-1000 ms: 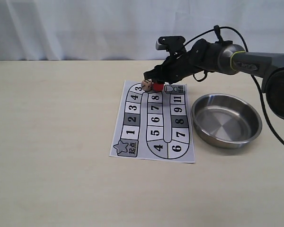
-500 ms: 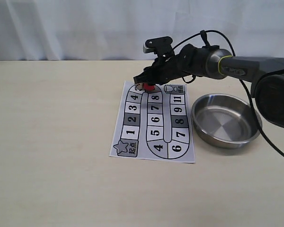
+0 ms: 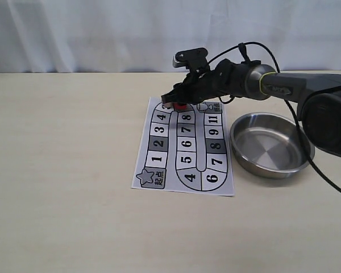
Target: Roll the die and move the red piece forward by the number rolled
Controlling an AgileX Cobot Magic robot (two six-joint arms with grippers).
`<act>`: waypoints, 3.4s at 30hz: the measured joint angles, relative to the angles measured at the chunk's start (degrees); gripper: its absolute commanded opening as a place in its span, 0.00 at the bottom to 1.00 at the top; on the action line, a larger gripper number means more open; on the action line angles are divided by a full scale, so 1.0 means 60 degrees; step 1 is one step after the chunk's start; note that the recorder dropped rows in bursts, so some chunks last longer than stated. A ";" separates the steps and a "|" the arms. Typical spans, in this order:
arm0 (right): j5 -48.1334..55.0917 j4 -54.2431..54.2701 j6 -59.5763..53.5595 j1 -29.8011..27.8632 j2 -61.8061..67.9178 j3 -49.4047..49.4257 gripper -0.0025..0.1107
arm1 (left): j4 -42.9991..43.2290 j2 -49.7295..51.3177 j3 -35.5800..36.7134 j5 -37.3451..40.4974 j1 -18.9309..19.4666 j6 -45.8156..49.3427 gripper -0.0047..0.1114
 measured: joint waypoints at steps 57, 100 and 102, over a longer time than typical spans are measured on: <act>0.5879 -0.4004 0.3407 -0.3340 -0.8241 0.5960 0.06 | 0.0000 0.0000 0.0000 0.0000 0.0000 0.0000 0.04; 0.6562 -0.3895 0.3644 -0.3340 -2.3793 0.7806 0.06 | 0.0000 0.0000 0.0000 0.0000 0.0000 0.0000 0.04; 0.6666 -0.3895 0.3644 -0.3340 -2.3883 0.7722 0.06 | 0.0000 0.0000 0.0000 0.0000 0.0000 0.0000 0.04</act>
